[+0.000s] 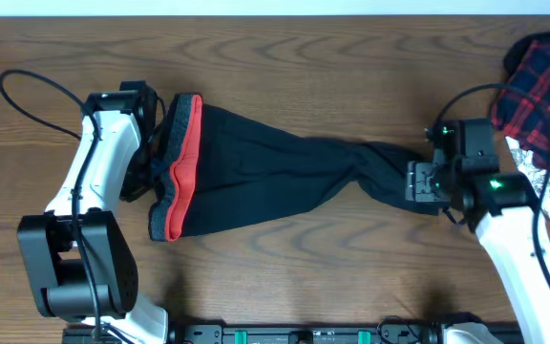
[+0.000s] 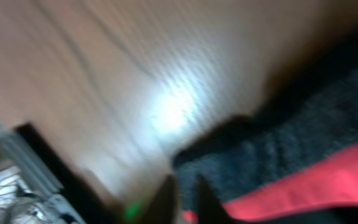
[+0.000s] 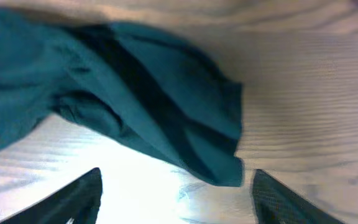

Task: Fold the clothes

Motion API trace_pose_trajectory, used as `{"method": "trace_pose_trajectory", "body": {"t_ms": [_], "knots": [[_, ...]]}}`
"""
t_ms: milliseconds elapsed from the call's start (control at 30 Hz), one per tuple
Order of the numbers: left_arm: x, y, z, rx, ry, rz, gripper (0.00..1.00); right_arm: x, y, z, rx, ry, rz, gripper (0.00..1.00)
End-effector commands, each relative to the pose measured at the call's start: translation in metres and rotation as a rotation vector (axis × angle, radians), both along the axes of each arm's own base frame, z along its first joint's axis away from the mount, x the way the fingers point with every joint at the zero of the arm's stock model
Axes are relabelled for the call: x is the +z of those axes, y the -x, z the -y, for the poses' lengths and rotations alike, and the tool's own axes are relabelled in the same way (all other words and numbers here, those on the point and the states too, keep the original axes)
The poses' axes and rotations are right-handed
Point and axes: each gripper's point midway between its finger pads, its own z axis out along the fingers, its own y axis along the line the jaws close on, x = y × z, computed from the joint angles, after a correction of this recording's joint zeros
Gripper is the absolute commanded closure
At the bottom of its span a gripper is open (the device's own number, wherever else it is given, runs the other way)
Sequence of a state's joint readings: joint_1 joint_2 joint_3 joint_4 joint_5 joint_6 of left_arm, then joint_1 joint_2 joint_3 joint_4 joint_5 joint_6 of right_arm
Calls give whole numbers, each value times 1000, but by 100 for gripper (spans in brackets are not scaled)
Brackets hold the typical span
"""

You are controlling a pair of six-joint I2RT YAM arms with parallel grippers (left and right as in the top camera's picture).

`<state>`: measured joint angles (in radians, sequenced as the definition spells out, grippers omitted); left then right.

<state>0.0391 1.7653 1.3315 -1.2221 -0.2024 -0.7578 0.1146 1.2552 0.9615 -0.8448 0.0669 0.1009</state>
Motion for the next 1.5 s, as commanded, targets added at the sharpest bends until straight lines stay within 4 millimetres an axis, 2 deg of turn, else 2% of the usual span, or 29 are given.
{"method": "trace_pose_trajectory", "body": {"t_ms": [0,67,233,300,400,533,833,967,1067,1167,1233,1467], "knots": [[-7,-9,40,-60,219,31,94,-15,-1,-9,18,-49,-52,19],[-8,-20,60,-160,282,68,94,-18,-5,-14,29,-69,-55,18],[-9,-34,91,-374,254,102,93,-17,-11,-23,52,-110,-36,14],[-8,-34,91,-429,167,91,91,-17,-10,-23,64,-105,-37,14],[-8,-35,97,-501,81,77,77,-18,-9,-23,70,-101,-41,14],[-20,-33,104,-545,54,33,76,-18,-9,-23,70,-101,-42,14],[-69,-36,105,-576,62,-78,76,-18,-9,-23,70,-101,-44,16],[-82,-36,106,-573,69,-99,76,-18,-9,-23,77,-98,-44,23],[-85,-37,106,-573,69,-99,76,-22,-11,-23,78,-98,-50,33],[-85,-38,107,-573,68,-93,76,-33,-14,-24,77,-96,-77,64],[-85,-38,107,-573,69,-93,76,-45,-18,-25,76,-94,-100,78],[-85,-38,107,-573,69,-94,76,-92,-33,-26,73,-89,-172,80]]}}
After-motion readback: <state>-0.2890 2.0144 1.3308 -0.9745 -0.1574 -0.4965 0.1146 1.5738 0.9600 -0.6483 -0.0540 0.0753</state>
